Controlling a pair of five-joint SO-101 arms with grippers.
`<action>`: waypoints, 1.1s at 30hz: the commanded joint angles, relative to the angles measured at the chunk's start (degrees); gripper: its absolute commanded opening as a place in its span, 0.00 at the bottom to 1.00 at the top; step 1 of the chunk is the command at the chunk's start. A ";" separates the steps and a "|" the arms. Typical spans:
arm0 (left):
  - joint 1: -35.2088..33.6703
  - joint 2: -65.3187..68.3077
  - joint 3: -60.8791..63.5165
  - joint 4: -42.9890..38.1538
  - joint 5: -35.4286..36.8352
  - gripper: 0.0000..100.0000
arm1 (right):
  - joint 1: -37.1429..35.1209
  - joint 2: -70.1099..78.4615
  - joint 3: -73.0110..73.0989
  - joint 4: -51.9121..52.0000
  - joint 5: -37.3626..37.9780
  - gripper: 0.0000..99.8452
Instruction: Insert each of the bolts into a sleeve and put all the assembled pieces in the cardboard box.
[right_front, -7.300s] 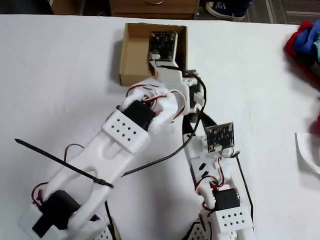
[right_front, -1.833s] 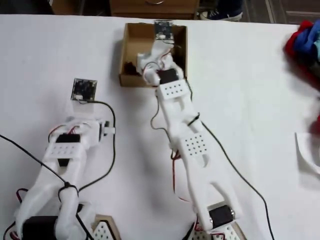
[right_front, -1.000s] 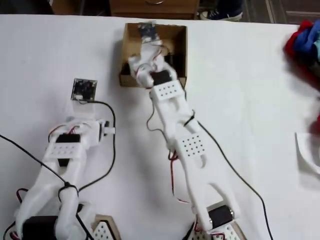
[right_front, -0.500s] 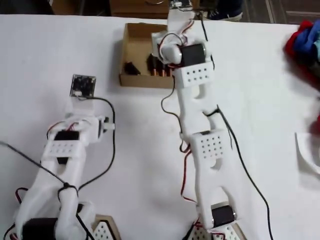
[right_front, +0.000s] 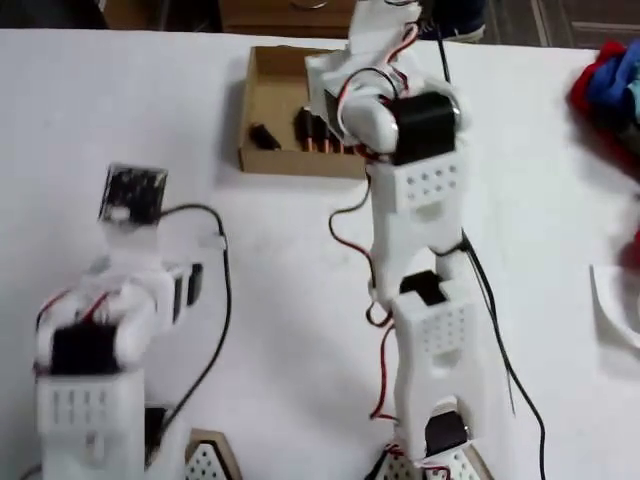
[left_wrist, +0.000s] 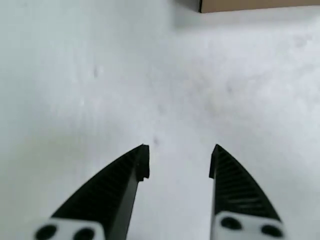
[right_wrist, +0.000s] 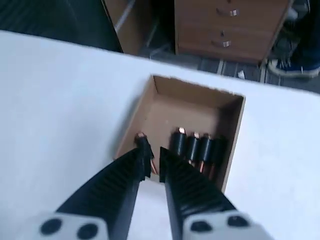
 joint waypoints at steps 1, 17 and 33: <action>-0.35 -12.04 4.35 4.13 -0.35 0.21 | -0.22 -9.71 0.62 1.45 0.00 0.02; -0.26 -34.81 28.62 3.78 -0.09 0.21 | 5.05 -66.59 79.47 1.10 0.35 0.02; 1.67 -34.46 47.25 -9.85 -0.26 0.21 | 29.76 -118.29 156.13 -25.80 0.44 0.02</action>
